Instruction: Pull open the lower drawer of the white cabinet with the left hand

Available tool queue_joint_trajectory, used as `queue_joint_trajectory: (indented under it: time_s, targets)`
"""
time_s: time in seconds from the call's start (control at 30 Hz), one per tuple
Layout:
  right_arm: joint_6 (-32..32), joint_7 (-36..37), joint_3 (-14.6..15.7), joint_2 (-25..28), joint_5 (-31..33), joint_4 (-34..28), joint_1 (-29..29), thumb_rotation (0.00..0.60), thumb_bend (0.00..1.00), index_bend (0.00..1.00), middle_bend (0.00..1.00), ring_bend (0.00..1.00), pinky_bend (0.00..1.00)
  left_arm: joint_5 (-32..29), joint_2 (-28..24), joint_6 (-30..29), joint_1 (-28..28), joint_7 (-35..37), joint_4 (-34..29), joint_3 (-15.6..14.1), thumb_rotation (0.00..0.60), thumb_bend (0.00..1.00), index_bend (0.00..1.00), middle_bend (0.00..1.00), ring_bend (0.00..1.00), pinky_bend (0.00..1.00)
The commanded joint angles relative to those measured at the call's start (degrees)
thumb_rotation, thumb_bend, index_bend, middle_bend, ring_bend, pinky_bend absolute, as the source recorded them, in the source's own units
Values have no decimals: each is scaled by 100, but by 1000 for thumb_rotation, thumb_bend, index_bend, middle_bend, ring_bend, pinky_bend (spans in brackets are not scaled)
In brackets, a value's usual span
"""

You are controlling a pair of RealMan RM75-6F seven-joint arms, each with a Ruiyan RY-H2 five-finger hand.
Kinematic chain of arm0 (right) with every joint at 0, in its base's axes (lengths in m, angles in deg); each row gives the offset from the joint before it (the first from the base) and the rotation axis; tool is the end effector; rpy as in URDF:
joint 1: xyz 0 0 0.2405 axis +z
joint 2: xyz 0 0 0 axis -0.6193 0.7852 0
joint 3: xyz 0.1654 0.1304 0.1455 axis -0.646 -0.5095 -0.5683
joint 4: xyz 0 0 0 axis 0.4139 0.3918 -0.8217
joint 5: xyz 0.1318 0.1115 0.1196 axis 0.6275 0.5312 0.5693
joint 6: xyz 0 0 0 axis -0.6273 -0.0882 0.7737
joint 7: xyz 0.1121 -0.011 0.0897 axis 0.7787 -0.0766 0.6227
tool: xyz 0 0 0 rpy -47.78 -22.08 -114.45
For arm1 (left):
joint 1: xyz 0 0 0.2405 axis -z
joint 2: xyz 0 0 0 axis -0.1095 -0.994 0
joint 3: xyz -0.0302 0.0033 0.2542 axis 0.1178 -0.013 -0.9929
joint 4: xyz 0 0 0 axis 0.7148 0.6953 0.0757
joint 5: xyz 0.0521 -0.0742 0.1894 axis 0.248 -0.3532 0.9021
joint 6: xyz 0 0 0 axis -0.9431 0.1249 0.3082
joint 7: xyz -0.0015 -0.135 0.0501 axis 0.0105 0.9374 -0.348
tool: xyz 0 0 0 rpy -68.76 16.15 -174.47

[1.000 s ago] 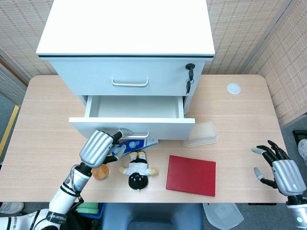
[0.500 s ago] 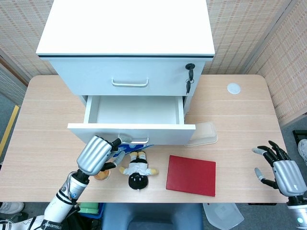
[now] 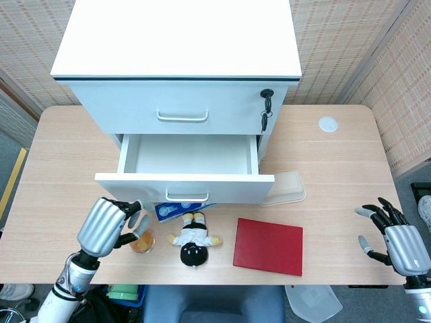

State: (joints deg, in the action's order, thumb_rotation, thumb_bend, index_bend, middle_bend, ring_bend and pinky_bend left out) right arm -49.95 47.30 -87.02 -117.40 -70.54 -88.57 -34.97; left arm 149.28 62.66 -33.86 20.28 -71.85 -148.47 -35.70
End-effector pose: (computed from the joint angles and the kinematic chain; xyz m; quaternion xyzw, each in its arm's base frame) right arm -0.3145 -0.1619 0.1645 0.6042 -0.4125 0.4185 0.5381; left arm -0.1072 0.2281 0.1178 -0.6600 -0.2838 -0.5738 0.3931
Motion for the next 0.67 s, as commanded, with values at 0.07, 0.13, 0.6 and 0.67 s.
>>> queue_joint_trajectory:
  time_s: [0.07, 0.13, 0.6, 0.67]
  targets:
    - [12, 8, 0, -1, -7, 8, 9, 600, 334, 260, 225, 133, 162, 12, -260, -257, -406, 151, 260, -266, 600, 469, 583, 788, 863, 995]
    - [18, 12, -6, -4, -8, 13, 18, 600, 334, 259, 225, 133, 163, -58, -357, -365, -594, 201, 337, -359, 600, 470, 591, 787, 851, 974]
    - [189, -17, -44, -39, -33, 6, 166, 600, 334, 260, 225, 133, 162, -1647, -545, -636, -1592, -10, 1305, -408, 600, 308, 240, 509, 542, 509]
    - [197, -33, -45, -35, -41, -5, 177, 600, 334, 259, 225, 133, 163, -1688, -545, -638, -1653, -14, 1434, -409, 600, 296, 225, 393, 441, 427]
